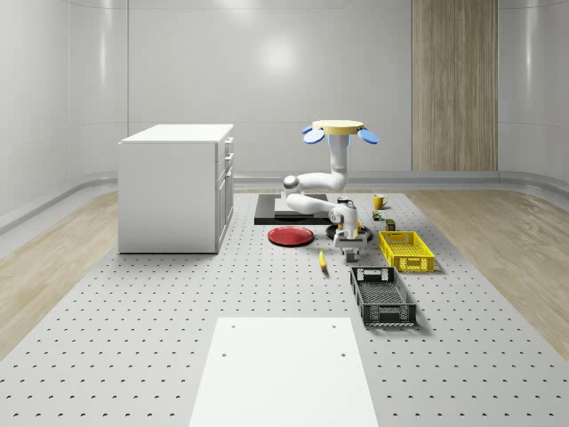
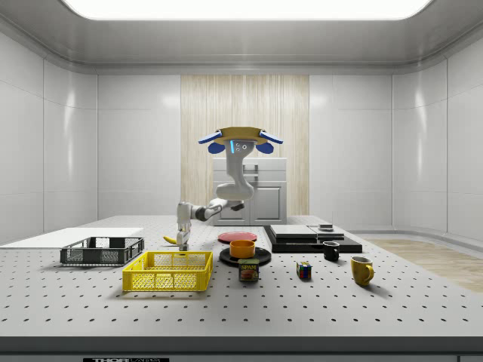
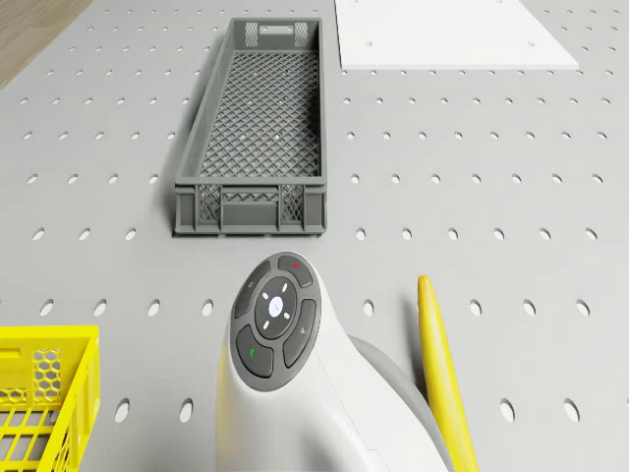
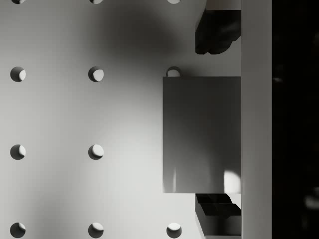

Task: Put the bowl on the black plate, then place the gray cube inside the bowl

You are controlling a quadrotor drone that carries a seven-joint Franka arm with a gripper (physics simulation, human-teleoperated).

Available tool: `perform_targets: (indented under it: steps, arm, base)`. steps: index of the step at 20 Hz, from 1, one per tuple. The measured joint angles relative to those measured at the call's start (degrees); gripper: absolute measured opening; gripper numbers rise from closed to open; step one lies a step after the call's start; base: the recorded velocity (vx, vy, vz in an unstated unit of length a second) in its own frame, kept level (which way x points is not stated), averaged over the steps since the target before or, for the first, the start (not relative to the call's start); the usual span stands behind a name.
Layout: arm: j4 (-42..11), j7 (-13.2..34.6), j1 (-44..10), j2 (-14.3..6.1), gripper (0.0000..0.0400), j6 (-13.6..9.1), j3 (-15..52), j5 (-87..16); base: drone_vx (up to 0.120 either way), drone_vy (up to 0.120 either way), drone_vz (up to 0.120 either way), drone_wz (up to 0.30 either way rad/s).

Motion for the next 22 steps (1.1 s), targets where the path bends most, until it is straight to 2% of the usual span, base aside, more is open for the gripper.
perform_targets:
  steps: [5, 8, 12, 19, 22]
  arm:
    - [0.4, -0.7, 0.5, 0.2, 0.04, 0.1, -0.4, -0.4]
    - [0.5, -0.9, 0.6, 0.4, 0.0321, 0.1, -0.5, -0.6]
    - [0.5, -1.1, 0.8, 0.6, 0.0276, -0.1, -0.6, -0.7]
    - [-0.1, -1.3, 1.3, 0.8, 0.0255, -1.0, 0.5, 0.2]
    - [-0.9, -1.3, 1.7, 0.8, 0.0252, -1.9, 2.2, 1.7]
  base:
    - [0.0, 0.0, 0.0, 0.0]
    - [0.0, 0.0, 0.0, 0.0]
    - [0.0, 0.0, 0.0, 0.0]
    - [0.0, 0.0, 0.006, 0.0]
    - [0.0, 0.0, 0.12, 0.0]
